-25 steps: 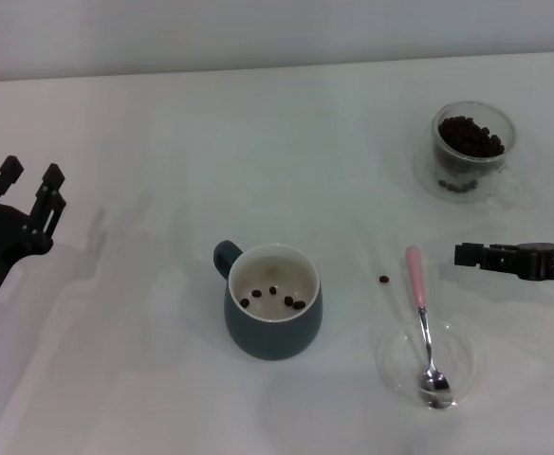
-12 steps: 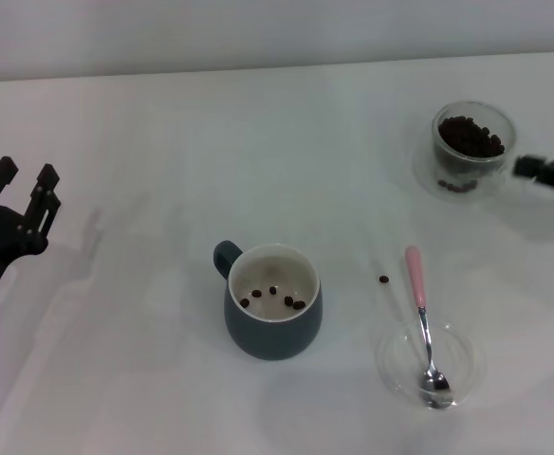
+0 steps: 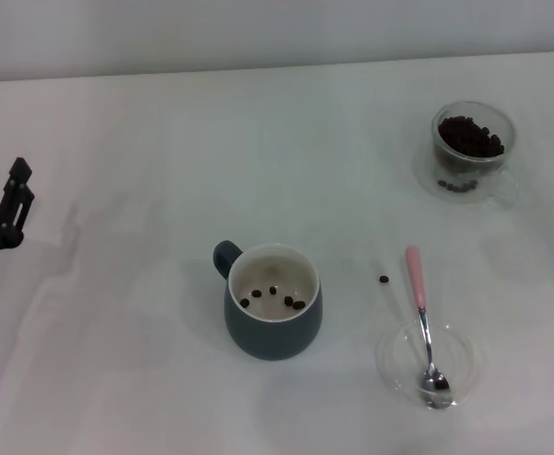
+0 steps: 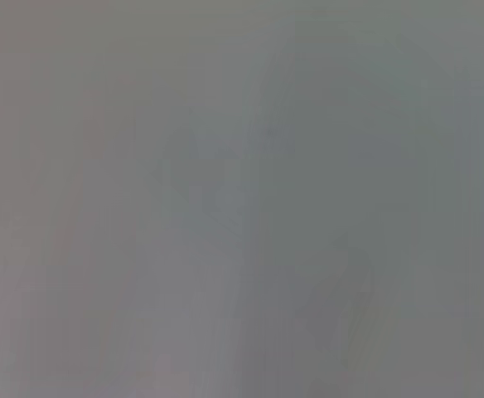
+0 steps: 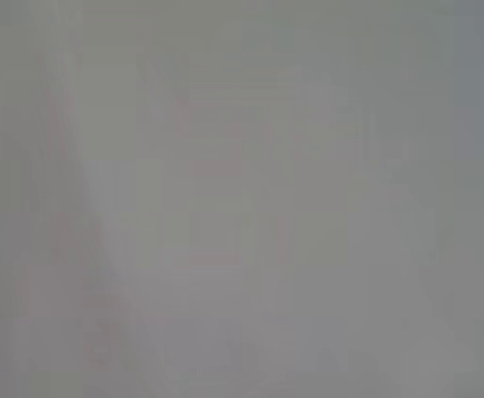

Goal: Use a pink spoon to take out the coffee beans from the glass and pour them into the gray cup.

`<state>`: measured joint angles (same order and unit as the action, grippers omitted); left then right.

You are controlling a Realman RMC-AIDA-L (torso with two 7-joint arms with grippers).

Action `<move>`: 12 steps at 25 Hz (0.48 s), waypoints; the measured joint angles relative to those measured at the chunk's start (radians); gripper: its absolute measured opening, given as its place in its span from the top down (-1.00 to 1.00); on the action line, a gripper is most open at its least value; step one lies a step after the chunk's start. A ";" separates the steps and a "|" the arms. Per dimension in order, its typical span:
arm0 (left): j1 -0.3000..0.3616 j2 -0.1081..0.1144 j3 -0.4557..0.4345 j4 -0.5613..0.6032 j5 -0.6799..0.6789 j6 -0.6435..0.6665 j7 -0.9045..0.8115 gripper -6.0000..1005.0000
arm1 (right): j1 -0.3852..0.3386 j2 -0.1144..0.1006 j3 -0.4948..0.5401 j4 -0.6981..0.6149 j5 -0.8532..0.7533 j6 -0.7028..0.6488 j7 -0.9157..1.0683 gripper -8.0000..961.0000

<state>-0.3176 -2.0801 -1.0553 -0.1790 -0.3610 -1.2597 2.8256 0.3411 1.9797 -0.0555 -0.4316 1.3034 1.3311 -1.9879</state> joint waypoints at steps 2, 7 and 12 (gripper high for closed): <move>-0.003 0.000 -0.012 0.004 0.000 0.003 0.000 0.02 | -0.004 0.013 0.029 0.030 0.053 -0.008 -0.099 0.45; -0.004 0.002 -0.045 0.005 0.000 -0.007 0.000 0.02 | -0.015 0.018 0.041 0.150 0.209 -0.037 -0.316 0.45; 0.005 0.004 -0.134 0.015 0.000 -0.039 0.000 0.01 | -0.025 0.019 0.043 0.240 0.338 -0.065 -0.476 0.45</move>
<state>-0.3128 -2.0763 -1.1891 -0.1642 -0.3607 -1.2983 2.8256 0.3165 1.9985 -0.0123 -0.1912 1.6410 1.2664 -2.4640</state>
